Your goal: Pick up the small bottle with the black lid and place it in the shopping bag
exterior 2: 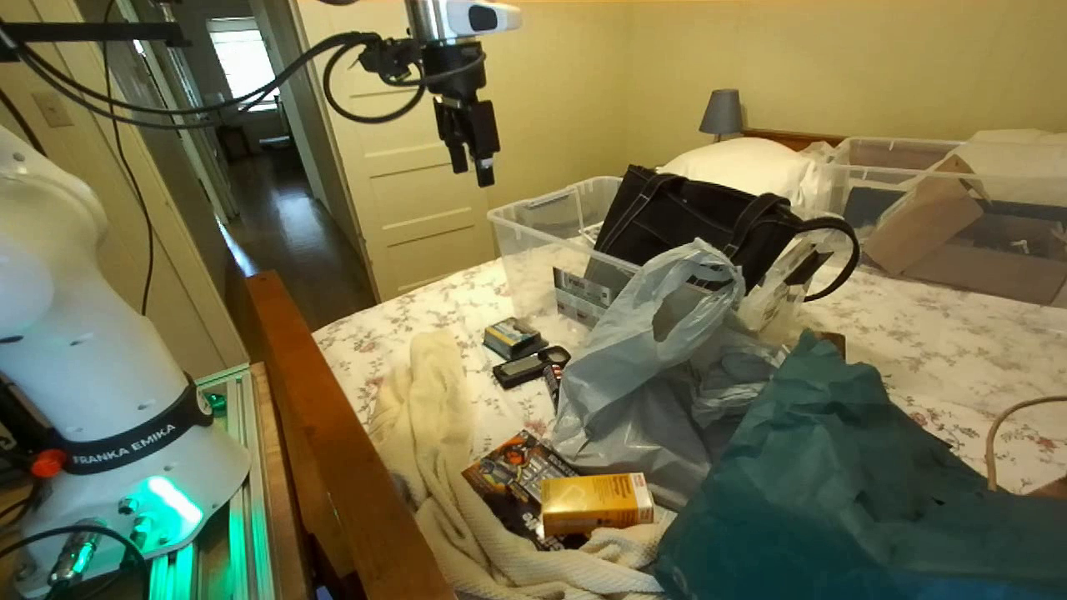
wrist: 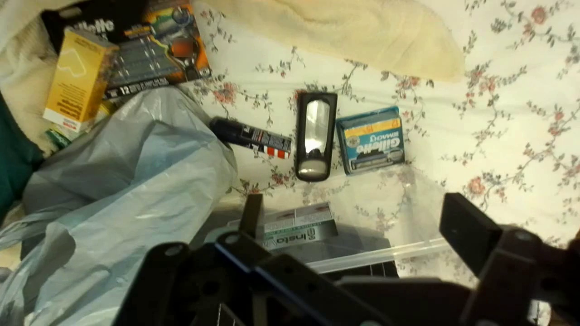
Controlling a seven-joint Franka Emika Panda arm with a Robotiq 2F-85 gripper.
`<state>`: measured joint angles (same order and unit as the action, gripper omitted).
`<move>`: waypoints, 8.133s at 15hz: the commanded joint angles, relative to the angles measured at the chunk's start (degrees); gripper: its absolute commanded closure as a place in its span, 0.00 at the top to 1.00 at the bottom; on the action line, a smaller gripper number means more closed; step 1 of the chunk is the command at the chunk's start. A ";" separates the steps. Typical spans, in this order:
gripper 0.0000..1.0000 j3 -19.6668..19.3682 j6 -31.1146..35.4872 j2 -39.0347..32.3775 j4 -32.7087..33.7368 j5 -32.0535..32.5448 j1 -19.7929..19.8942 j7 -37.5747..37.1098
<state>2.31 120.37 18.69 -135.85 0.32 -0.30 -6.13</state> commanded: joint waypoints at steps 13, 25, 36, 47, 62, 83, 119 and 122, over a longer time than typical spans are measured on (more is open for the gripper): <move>1.00 1.90 19.56 -9.71 -7.98 -0.31 -0.98 -4.91; 1.00 -2.87 9.89 -28.16 2.19 -13.47 1.35 -6.46; 1.00 -3.27 32.27 -36.39 -2.90 -33.43 2.91 -13.33; 1.00 -4.66 33.81 -41.10 -0.21 -32.63 2.29 -31.59; 1.00 -10.42 37.16 -50.17 6.43 -25.22 -2.12 -46.70; 0.20 -9.95 32.31 -53.35 10.70 -21.60 -3.05 -51.74; 0.18 -5.86 19.25 -19.45 3.60 35.07 -0.40 -55.24; 0.18 -5.58 19.99 -21.42 6.42 35.48 -0.25 -45.99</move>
<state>-4.54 141.04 -0.08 -133.29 34.95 -1.54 -59.86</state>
